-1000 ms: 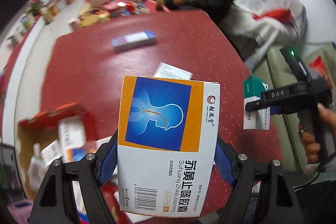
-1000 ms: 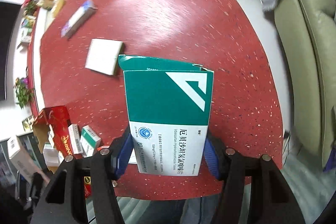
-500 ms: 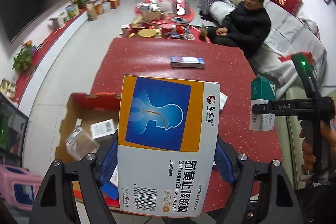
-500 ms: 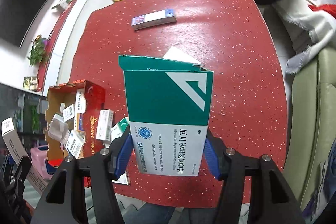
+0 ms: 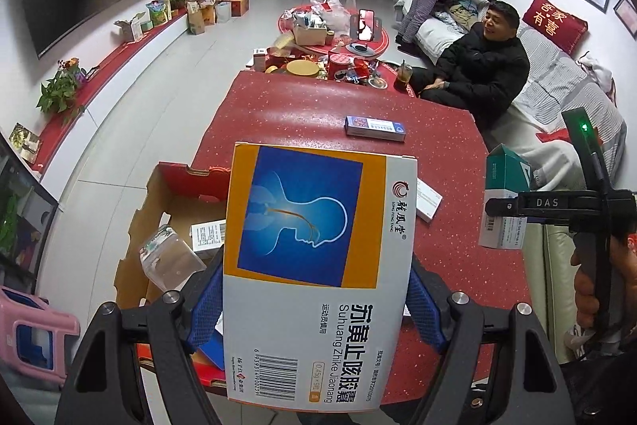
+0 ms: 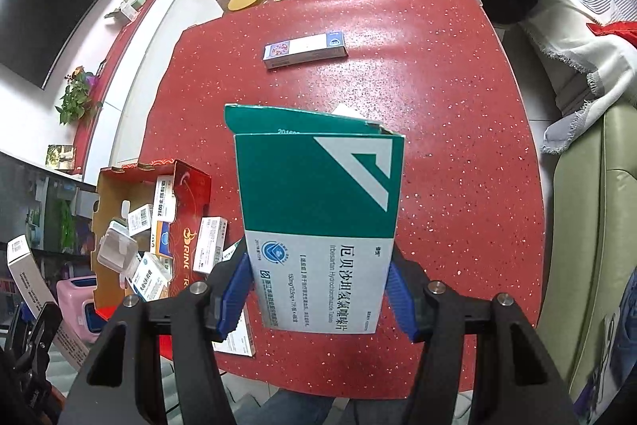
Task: Organize objects
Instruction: 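Lift both boxes and hold them above the table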
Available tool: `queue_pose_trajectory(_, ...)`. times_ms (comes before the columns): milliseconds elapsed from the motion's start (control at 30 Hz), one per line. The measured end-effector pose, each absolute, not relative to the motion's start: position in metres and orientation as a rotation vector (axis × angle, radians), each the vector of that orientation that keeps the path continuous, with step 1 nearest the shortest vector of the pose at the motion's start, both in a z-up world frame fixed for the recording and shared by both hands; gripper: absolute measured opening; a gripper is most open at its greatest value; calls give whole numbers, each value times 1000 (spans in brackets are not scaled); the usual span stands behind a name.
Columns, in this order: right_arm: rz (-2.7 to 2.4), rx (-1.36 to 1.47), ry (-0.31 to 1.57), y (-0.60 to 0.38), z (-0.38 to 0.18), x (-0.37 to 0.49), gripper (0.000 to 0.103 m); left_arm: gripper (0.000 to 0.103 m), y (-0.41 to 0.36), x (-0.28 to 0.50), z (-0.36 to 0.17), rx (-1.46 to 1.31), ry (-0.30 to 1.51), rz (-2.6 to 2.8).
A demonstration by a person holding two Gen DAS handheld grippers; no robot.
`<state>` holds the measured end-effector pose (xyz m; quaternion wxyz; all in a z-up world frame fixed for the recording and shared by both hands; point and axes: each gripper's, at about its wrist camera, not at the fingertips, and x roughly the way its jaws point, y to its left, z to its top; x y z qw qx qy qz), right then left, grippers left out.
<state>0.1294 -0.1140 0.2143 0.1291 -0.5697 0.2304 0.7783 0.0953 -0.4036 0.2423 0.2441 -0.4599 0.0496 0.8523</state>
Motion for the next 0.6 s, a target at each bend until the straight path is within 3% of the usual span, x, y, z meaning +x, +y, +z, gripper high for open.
queue_pose_trajectory(600, 2250, -1691, 654, -116, 206, 130, 60, 83, -398, 98, 234, -1290, 140, 2316)
